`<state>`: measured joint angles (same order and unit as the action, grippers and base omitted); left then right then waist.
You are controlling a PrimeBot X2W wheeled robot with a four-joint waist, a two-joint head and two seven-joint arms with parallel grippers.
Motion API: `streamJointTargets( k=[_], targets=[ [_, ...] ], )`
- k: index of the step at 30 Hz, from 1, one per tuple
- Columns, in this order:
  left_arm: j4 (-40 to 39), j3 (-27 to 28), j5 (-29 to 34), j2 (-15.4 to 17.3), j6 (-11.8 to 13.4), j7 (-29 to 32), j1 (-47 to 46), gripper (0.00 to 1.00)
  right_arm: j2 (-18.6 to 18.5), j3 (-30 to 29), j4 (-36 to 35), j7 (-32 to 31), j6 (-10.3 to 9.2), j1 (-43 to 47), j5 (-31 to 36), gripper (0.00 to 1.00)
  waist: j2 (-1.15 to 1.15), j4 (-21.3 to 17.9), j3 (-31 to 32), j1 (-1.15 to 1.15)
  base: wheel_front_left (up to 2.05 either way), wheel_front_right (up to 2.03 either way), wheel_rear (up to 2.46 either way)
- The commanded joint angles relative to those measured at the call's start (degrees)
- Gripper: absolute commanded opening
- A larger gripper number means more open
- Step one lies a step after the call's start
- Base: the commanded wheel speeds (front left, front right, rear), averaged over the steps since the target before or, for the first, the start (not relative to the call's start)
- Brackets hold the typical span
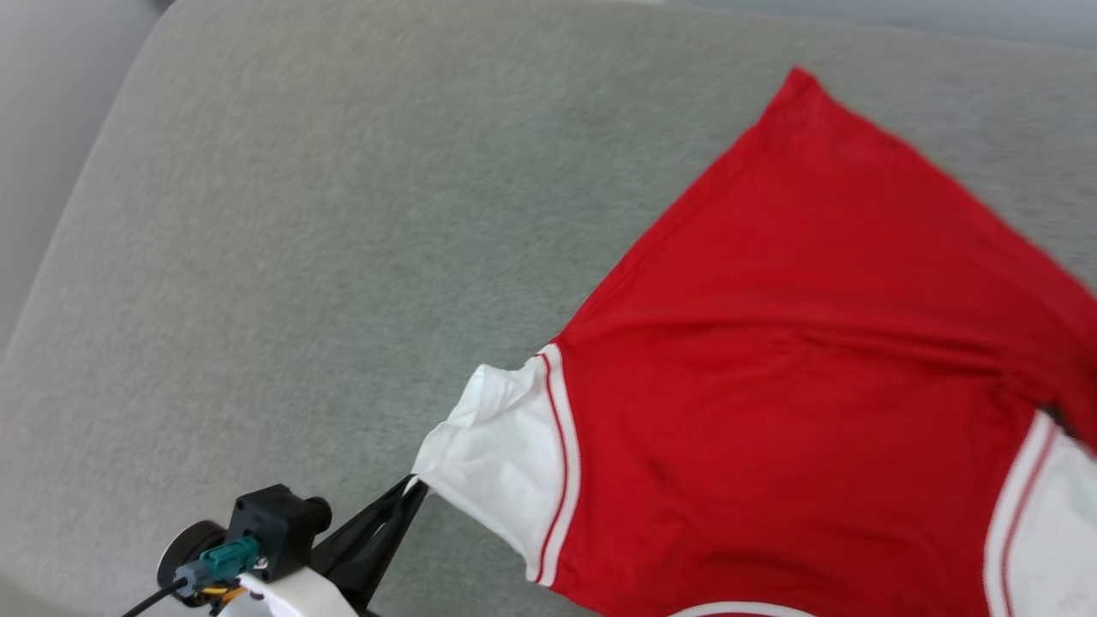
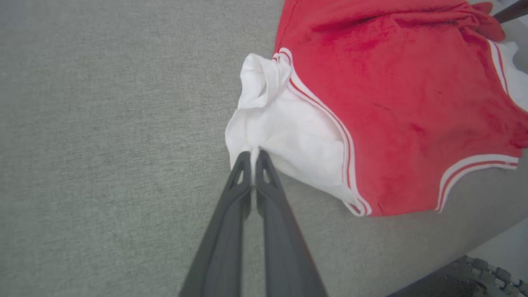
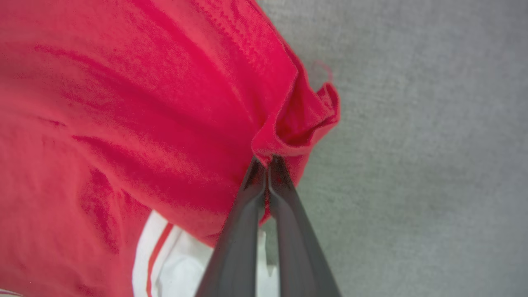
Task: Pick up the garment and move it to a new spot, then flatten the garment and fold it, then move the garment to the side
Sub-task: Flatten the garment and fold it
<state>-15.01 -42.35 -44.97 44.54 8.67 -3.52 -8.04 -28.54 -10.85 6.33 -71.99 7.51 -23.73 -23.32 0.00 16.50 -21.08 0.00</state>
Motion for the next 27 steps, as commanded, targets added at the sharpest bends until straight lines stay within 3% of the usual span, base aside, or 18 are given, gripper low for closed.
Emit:
streamJointTargets(
  k=[1, 11, 19, 20, 22, 27],
  targets=[
    [0.62, 0.43, -0.5, 0.4, 0.62, -0.56, 1.13, 0.0, 0.56, -0.53, -1.68, 0.54, -0.03, 3.55, -1.29, 0.0, 0.0, -5.44, 5.29, 0.0, 0.0, 0.0, 0.0],
    [4.01, 1.03, -1.37, -0.57, 2.23, -2.78, 3.59, 0.0, 5.28, -4.61, -11.16, 2.34, -0.03, 21.35, -4.37, 0.0, 0.0, -10.39, 9.86, 0.0, 0.0, 0.0, 0.0],
    [4.68, 0.91, -2.42, -2.24, 2.8, -3.92, 4.34, 0.0, 8.05, -3.53, -11.44, 5.89, -0.03, 30.03, -3.74, 0.0, 0.0, -11.66, 12.68, 0.0, 0.0, 0.0, 0.0],
    [4.64, 0.91, -2.48, -2.28, 2.82, -3.93, 4.46, 0.0, 7.93, -3.26, -11.34, 6.91, -0.03, 30.09, -3.53, 0.43, 0.0, -11.71, 12.93, 0.0, 0.0, 0.0, 0.0],
    [4.44, 0.93, -2.57, -2.24, 2.98, -4.08, 4.73, 0.0, 7.83, -2.81, -11.03, 8.51, -0.03, 29.96, -3.72, 1.0, 0.0, -11.76, 13.26, 0.0, 0.0, 0.0, 0.0],
    [3.4, 1.0, -2.15, -1.58, 3.42, -3.99, 4.94, 0.0, 5.03, -1.37, -12.55, 9.82, -0.03, 27.57, -5.67, 1.0, 0.0, -11.42, 13.67, 0.0, 0.0, 0.0, 0.0]
  ],
)
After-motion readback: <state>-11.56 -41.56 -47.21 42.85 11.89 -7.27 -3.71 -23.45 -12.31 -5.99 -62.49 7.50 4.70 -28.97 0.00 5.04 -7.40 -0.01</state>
